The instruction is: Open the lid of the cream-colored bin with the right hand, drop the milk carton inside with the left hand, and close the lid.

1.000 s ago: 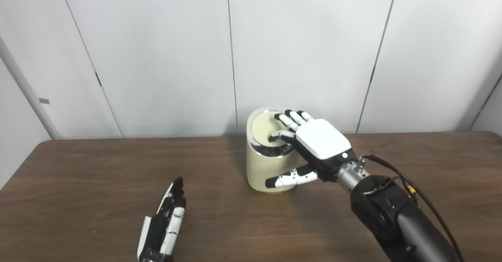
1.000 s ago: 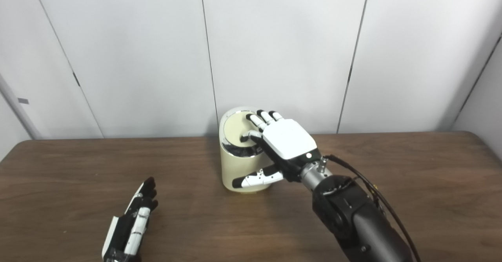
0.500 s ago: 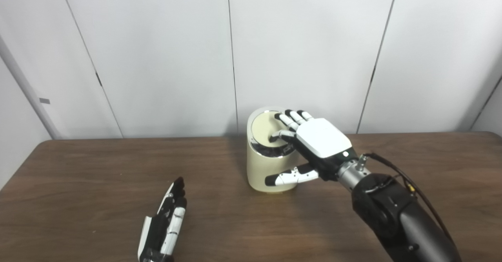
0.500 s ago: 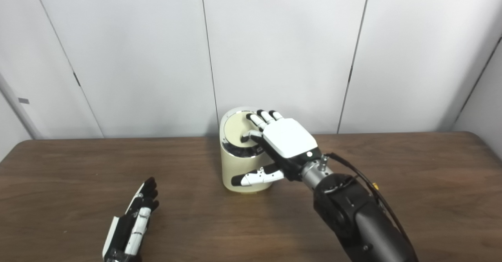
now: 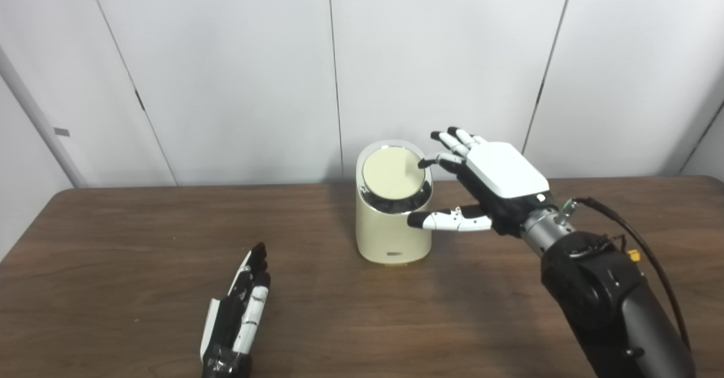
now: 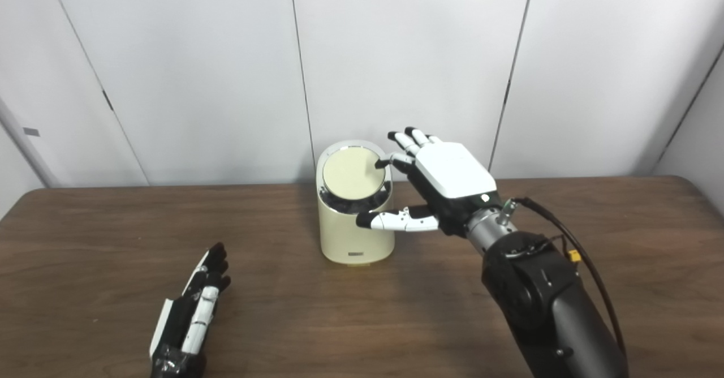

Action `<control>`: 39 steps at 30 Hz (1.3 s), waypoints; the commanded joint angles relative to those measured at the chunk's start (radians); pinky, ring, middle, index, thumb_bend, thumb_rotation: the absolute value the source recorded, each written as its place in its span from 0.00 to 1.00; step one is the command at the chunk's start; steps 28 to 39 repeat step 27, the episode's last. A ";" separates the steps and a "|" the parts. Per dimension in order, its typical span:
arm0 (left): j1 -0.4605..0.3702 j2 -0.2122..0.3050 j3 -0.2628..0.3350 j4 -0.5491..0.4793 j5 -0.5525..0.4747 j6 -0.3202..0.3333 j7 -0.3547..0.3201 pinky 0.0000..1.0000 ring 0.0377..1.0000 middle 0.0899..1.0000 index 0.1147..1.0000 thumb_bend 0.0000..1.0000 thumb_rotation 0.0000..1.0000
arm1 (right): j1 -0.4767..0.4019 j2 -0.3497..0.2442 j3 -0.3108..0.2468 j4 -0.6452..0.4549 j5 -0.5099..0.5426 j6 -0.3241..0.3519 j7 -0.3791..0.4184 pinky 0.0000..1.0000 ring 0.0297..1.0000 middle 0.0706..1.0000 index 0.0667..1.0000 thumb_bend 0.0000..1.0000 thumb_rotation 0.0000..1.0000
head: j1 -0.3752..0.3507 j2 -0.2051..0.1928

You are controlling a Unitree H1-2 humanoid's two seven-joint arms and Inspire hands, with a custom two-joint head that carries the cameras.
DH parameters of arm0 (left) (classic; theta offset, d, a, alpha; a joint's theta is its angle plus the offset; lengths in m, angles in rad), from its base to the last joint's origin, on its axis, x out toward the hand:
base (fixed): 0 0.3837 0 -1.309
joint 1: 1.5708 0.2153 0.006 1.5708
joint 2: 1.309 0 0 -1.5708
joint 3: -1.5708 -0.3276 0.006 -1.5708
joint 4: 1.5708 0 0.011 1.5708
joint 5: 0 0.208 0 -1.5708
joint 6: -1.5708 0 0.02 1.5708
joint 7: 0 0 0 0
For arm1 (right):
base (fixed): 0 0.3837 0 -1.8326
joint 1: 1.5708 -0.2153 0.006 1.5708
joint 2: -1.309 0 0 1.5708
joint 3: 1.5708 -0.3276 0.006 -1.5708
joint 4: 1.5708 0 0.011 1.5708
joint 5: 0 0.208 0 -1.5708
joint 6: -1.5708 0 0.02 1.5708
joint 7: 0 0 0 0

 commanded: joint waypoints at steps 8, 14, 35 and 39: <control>0.034 -0.001 0.008 -0.011 -0.037 0.010 -0.005 0.94 0.96 0.96 0.98 0.58 0.79 | 0.082 0.034 -0.150 -0.061 0.223 0.107 0.012 0.88 0.99 0.96 0.84 0.57 0.96 | -0.008 0.009; 0.035 0.015 0.015 -0.027 -0.070 0.022 -0.018 0.96 0.97 0.97 1.00 0.56 0.78 | 0.202 0.063 -0.220 -0.056 0.379 0.135 -0.048 0.86 0.94 0.94 0.87 0.53 0.96 | -0.017 0.013; 0.046 0.033 0.012 -0.047 -0.051 0.039 -0.012 0.96 0.96 0.96 0.99 0.54 0.80 | 0.392 0.218 -0.369 0.090 0.834 -0.047 -0.267 0.89 0.95 0.95 0.92 0.58 1.00 | -0.020 0.026; 0.046 0.033 0.012 -0.047 -0.051 0.039 -0.012 0.96 0.96 0.96 0.99 0.54 0.80 | 0.392 0.218 -0.369 0.090 0.834 -0.047 -0.267 0.89 0.95 0.95 0.92 0.58 1.00 | -0.020 0.026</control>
